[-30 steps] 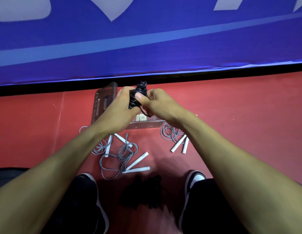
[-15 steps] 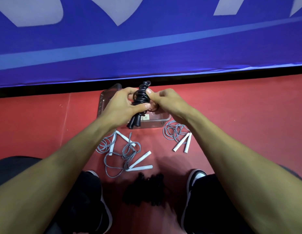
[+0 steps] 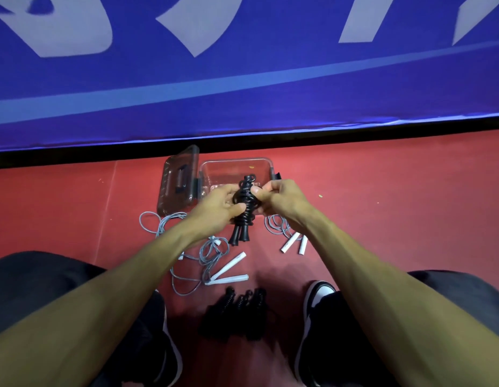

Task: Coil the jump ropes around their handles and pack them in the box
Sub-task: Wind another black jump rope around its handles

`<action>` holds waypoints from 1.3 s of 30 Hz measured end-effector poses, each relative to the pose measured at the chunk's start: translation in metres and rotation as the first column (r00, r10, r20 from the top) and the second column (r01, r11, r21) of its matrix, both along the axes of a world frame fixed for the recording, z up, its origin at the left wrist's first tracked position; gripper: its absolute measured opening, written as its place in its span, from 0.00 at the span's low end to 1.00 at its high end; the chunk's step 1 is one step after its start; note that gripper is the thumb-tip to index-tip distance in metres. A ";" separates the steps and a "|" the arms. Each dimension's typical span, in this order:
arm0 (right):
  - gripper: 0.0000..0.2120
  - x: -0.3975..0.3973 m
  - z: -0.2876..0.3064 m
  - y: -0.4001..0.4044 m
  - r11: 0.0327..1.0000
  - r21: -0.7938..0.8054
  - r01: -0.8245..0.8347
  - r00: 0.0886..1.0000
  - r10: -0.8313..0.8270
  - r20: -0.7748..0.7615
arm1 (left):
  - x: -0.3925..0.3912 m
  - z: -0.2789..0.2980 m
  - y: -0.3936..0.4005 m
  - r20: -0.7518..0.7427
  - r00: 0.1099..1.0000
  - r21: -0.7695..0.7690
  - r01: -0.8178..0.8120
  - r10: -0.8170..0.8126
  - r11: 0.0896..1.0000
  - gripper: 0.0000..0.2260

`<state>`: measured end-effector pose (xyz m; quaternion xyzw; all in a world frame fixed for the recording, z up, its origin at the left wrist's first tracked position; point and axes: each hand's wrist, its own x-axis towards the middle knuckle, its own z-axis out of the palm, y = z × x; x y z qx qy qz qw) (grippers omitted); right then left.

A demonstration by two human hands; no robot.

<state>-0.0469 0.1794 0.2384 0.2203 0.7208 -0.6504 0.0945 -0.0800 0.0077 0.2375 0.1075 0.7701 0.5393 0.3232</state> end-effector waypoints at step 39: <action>0.17 0.203 -0.340 0.000 0.981 0.168 0.102 0.704 -0.190 0.684 | 0.174 -0.247 0.037 0.402 0.910 -0.410 0.281 -0.105 0.868 0.20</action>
